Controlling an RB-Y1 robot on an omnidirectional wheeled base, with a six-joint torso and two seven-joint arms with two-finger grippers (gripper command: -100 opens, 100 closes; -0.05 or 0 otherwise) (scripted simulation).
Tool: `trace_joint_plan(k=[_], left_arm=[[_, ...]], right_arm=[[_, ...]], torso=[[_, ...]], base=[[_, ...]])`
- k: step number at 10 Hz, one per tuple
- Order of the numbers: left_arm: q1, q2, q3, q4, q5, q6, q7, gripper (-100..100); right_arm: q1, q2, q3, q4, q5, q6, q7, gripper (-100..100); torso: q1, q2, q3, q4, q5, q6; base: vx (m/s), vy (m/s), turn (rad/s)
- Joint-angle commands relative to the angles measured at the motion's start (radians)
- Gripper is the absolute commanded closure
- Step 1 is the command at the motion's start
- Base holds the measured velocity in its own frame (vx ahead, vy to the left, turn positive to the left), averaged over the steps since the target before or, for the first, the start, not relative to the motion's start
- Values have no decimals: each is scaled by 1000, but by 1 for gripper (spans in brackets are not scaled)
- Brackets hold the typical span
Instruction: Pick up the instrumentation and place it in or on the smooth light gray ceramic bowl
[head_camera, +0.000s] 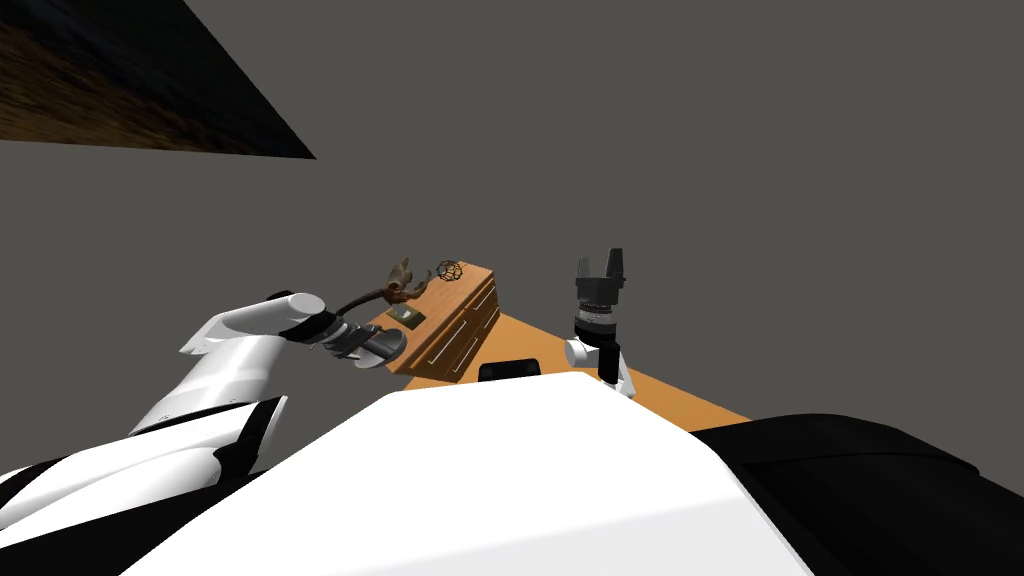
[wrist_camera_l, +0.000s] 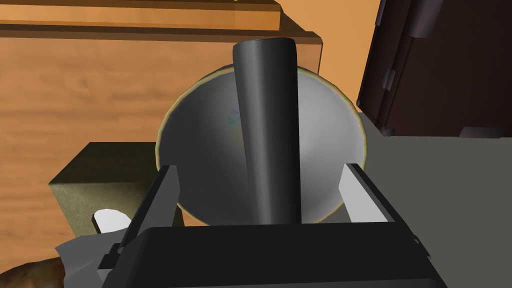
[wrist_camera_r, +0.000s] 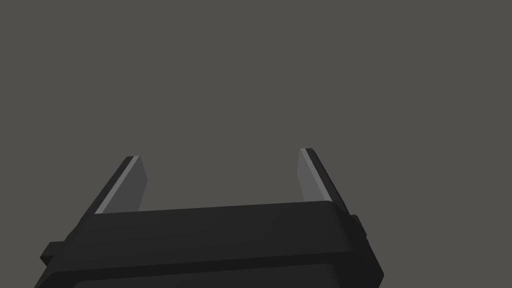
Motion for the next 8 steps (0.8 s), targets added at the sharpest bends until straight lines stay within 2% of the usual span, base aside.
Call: trace_joint_plan(k=[1,6,7,8], left_arm=[[-25,21,6,27,0,18,20,-100],[-89,87,36,99,2,77,92,-100],[-73,78,36,77,4,70,82,-100],[-75,79,37,79,4,74,86,0]], right_arm=[[0,0,0,0,0,0,0,0],[0,0,0,0,0,0,0,0],[0,0,0,0,0,0,0,0],[0,0,0,0,0,0,0,0]], torso=[[0,0,0,0,0,0],[3,6,4,2,1,-2],[1,6,4,2,0,-1],[1,2,2,1,1,-2]], base=[[-141,46,-284],[-151,41,-255],[-68,12,-81],[-11,2,16]])
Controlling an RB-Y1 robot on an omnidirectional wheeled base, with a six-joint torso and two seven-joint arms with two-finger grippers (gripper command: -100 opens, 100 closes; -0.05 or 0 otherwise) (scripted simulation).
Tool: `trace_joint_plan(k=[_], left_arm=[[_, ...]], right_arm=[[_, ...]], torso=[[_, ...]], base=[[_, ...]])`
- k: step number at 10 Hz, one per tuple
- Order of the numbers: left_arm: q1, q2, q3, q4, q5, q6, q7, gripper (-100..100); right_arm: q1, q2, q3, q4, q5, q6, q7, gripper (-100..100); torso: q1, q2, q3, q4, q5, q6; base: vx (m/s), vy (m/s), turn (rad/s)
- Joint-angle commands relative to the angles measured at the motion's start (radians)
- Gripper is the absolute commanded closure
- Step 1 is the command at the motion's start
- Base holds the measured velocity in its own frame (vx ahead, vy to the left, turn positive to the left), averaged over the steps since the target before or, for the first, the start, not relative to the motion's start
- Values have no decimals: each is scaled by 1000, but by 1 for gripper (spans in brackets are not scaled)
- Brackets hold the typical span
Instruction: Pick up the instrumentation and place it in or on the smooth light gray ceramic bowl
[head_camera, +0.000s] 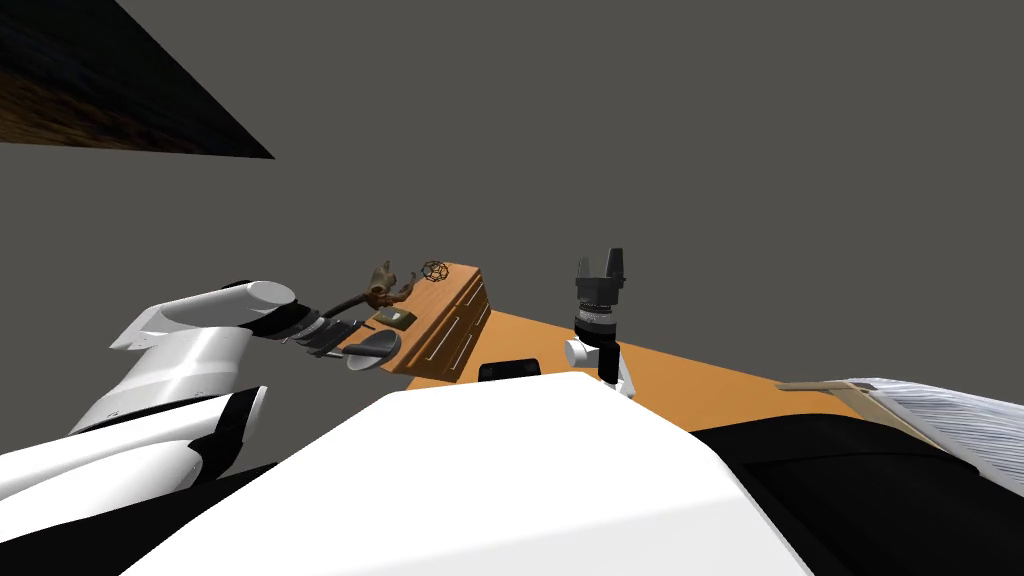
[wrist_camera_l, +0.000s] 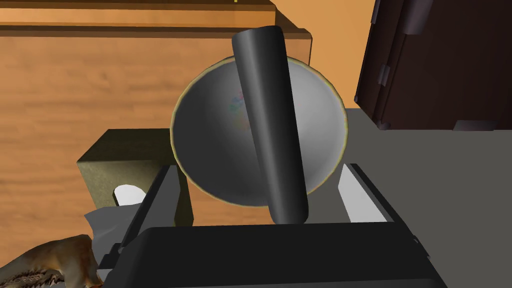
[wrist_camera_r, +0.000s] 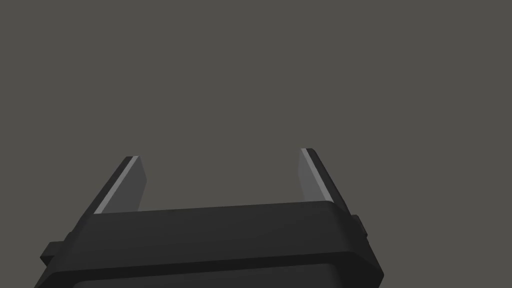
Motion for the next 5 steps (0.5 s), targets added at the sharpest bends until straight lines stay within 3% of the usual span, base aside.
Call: trace_joint_plan(k=[1,5], left_arm=[[0,0,0,0,0,0,0,0],[0,0,0,0,0,0,0,0]], right_arm=[[0,0,0,0,0,0,0,0],[0,0,0,0,0,0,0,0]], torso=[[0,0,0,0,0,0],[0,-3,-2,-1,0,0]], base=[[-6,1,-2],[0,0,0]])
